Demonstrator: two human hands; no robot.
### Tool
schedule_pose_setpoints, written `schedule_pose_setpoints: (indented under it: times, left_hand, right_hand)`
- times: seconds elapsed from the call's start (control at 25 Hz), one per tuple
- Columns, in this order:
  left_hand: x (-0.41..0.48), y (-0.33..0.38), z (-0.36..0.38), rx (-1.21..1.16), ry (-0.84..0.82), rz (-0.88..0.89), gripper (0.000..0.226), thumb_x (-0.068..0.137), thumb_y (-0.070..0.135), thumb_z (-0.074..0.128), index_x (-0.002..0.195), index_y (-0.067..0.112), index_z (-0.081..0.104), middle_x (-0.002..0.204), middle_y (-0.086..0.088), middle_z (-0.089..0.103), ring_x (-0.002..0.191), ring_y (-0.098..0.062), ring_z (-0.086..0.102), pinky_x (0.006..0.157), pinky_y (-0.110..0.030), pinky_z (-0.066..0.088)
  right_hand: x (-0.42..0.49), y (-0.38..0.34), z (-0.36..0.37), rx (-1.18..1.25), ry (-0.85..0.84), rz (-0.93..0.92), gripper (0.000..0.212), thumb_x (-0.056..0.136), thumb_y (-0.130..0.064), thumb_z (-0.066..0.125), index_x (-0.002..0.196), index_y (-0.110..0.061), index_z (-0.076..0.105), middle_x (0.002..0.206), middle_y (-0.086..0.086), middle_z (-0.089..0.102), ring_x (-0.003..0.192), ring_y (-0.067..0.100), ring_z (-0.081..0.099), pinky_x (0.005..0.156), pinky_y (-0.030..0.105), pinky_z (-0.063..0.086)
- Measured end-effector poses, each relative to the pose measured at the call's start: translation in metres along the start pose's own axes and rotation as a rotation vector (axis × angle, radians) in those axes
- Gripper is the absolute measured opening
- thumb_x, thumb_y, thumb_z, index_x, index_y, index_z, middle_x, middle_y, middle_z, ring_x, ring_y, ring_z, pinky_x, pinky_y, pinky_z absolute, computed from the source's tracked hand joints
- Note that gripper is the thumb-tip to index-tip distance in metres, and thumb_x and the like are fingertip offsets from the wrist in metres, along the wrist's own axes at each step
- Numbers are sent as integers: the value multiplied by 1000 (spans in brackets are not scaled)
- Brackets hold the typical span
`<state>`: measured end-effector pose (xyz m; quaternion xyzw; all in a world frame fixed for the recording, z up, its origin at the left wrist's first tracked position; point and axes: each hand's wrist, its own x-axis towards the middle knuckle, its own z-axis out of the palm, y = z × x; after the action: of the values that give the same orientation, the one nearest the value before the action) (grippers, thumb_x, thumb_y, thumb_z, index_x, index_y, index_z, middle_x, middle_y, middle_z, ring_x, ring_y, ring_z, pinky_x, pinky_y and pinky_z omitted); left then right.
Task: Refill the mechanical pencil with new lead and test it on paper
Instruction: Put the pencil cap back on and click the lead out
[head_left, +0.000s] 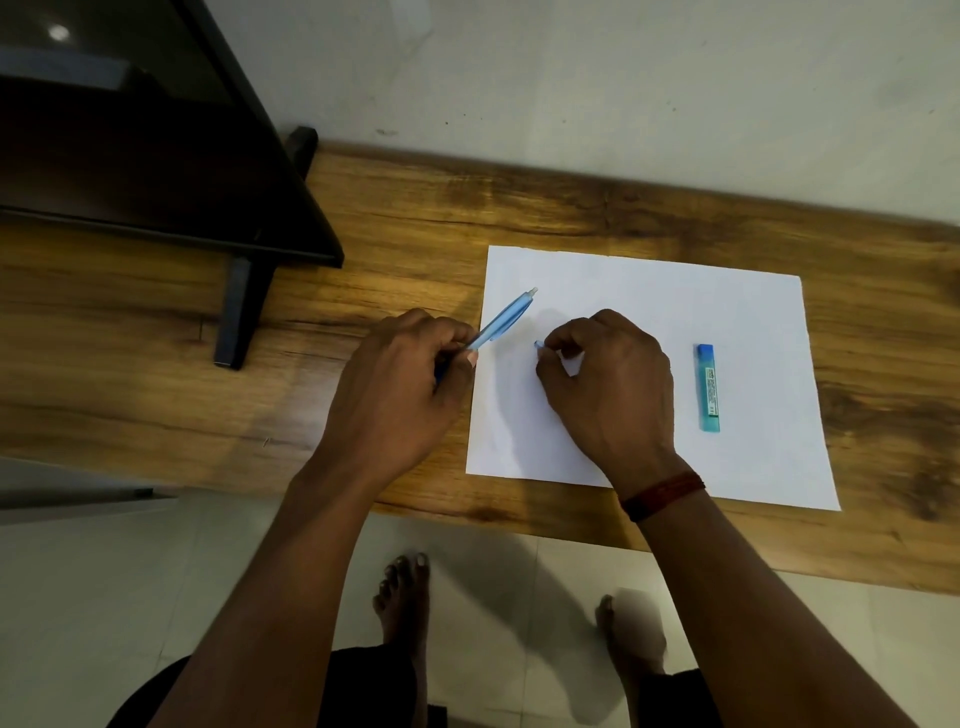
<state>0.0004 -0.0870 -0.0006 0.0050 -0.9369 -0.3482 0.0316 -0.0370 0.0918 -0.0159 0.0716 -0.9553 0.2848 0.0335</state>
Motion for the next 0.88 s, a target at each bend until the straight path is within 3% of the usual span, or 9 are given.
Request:
schedule_pose_setpoints:
  times: [0.12,0.16,0.32,0.44,0.64,0.88]
  left_hand:
    - [2,4,2,-3,3,7,21,91,24,59,109,20,68,92,2,65,80,-14,59,68,-39,53]
    - [3,5,4,-5,3,13,21,91,24,59,109,20,68,92,1,66,80,-14,59,68,-40,53]
    - [4,10,8,1,-8,27,20,91,24,59,108,19,69,89,2,65,78,-14,58,66,-39,53]
    - [4,13,11,12,-16,38,19,91,23,59,108,20,68,87,2,64,78,-14,56,66,-38,51]
    - [6,21,17,-15,-16,35,20,90,21,61,108,19,68,90,3,64,80,-14,57,67,-34,51]
    - [11,31,28,-29,-27,37,20,90,23,60,109,21,67,92,4,65,80,-12,55,66,-28,47]
  right_hand:
    - [7,1,-7,178,28,127,13,85,-31,70,85,-19,74,83,-8,71,68,3,59,68,-1,34]
    - [10,3,-10,267,47,189,10,83,-31,71,82,-22,74,79,-12,70,64,2,60,66,-1,39]
    - [15,11,-25,669,56,421,8,79,-25,77,87,-23,76,81,-8,75,67,9,67,61,22,54]
    - [17,15,-32,805,38,467,12,80,-18,76,91,-22,76,87,-5,76,73,14,68,55,23,51]
    - [17,20,-40,972,11,478,18,87,-8,67,100,-19,73,91,0,74,75,14,68,59,22,53]
    - [15,28,-49,1003,48,475,16,92,-14,61,105,-12,71,100,6,72,80,17,71,64,25,56]
